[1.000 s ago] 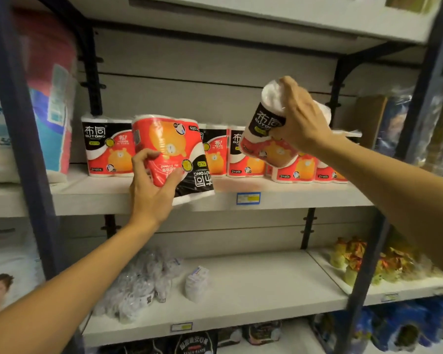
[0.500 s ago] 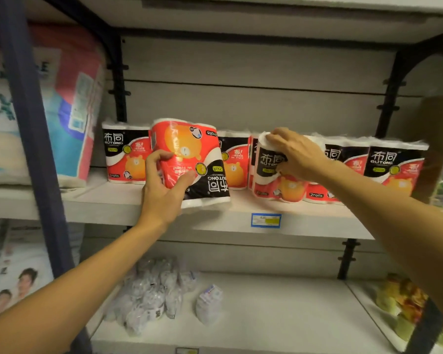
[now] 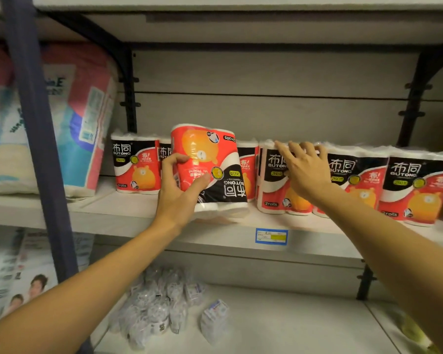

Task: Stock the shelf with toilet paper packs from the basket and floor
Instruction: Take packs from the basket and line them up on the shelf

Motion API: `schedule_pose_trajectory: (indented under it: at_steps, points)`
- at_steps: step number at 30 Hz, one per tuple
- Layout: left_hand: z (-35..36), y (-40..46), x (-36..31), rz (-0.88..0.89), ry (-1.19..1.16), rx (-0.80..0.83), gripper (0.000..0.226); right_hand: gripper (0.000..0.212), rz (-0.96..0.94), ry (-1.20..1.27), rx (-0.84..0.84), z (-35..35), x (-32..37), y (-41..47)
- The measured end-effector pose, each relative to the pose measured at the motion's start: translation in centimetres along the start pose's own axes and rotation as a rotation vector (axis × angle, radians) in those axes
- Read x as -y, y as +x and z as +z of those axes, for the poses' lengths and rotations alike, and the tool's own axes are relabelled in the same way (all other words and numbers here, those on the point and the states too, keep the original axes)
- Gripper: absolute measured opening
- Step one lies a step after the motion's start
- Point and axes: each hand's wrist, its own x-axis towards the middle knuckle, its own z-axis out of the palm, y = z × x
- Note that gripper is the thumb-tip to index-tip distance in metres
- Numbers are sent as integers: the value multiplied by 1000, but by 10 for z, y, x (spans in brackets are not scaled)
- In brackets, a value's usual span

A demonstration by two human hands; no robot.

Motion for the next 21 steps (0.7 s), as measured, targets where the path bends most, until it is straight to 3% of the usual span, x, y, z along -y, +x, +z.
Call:
schedule_pose_trajectory:
  at_steps: [5,8,10,12,16,18,21]
  points:
    - [-2,1,-8,27,11,32,47,86,7,150,98,-16,5,0]
    - [-2,0,-14,52,-19,9,46,56,33,284,-113,-32,24,-15]
    - [1,1,-17,70,-48,-31,44,36,135,564,-160,-49,42,-26]
    - [5,1,-21,83,-79,-92,44,50,300,955,22,-66,59,-31]
    - [18,-1,-27,118,-157,-255,43,94,593,1656,656,-97,82,-40]
    - [25,-4,-30,128,-173,-304,42,96,513,1806,750,-107,90,-44]
    - [33,-9,-28,192,-109,-263,45,73,428,1922,621,-114,101,-42]
